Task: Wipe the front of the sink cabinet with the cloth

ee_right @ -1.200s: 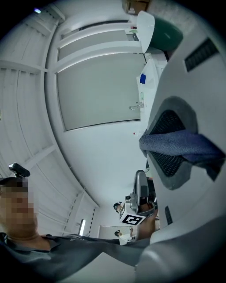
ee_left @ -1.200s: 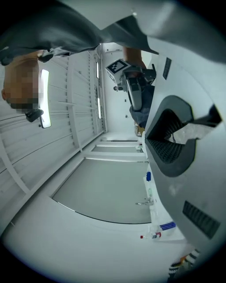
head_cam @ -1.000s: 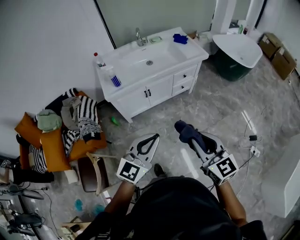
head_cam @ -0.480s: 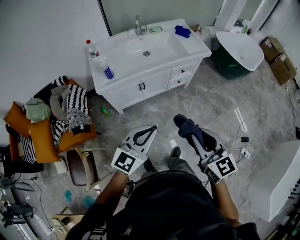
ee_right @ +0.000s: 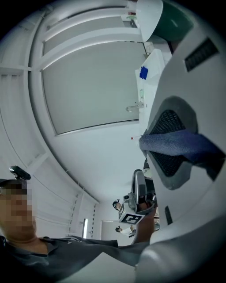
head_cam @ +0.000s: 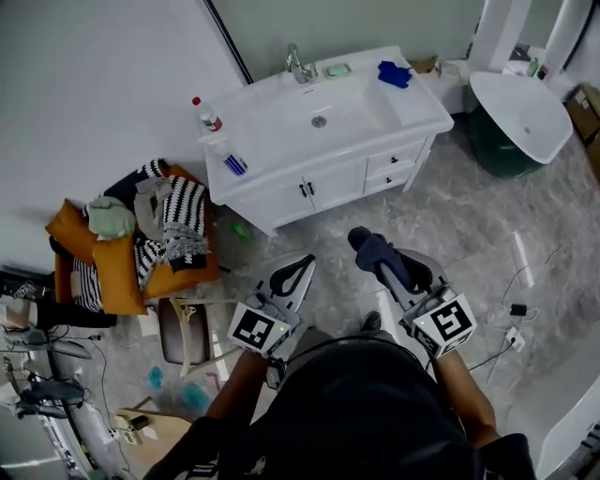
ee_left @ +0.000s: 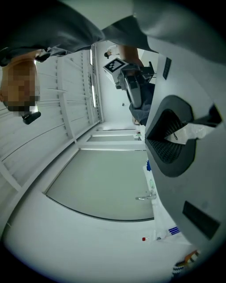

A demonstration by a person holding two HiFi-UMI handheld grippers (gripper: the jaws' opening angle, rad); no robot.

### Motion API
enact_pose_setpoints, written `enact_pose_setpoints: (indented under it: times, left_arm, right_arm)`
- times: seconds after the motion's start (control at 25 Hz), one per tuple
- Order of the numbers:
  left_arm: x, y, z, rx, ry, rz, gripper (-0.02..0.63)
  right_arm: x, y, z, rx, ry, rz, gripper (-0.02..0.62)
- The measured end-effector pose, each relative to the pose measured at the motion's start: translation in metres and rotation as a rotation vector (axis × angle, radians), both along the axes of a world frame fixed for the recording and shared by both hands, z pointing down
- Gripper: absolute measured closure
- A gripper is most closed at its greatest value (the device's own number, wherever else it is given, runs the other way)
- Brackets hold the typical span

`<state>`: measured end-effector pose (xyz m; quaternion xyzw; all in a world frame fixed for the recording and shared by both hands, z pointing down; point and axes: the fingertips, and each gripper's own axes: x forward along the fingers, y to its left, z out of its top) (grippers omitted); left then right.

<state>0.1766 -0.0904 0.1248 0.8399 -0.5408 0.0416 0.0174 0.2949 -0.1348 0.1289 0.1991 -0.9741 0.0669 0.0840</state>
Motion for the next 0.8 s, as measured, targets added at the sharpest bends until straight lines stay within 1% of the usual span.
enact_pose_setpoints:
  times: [0.12, 0.24, 0.32, 0.44, 0.64, 0.72, 0.8]
  left_arm:
    - [0.003, -0.007, -0.005, 0.009, -0.01, -0.051, 0.601]
    - [-0.008, -0.016, -0.003, -0.017, -0.009, -0.095, 0.601]
    - [-0.023, -0.027, 0.006, -0.032, 0.001, -0.111, 0.601]
    - [-0.049, -0.043, 0.019, -0.022, 0.037, -0.121, 0.601]
    - [-0.096, -0.069, 0.025, 0.01, 0.08, -0.126, 0.601]
    - [-0.118, -0.084, 0.028, 0.019, 0.113, -0.135, 0.601]
    - [-0.136, -0.098, 0.029, 0.04, 0.117, -0.137, 0.601]
  right_arm:
    - [-0.004, -0.014, 0.004, -0.027, -0.008, -0.047, 0.505]
    - [-0.017, -0.029, 0.016, -0.059, 0.027, -0.082, 0.505]
    - [-0.035, -0.041, 0.022, -0.065, 0.043, -0.105, 0.505]
    - [-0.065, -0.056, 0.031, -0.072, 0.068, -0.124, 0.505]
    - [-0.103, -0.077, 0.025, -0.108, 0.08, -0.101, 0.505]
    - [-0.117, -0.088, 0.026, -0.101, 0.103, -0.093, 0.505]
    - [-0.13, -0.1, 0.031, -0.092, 0.121, -0.086, 0.505]
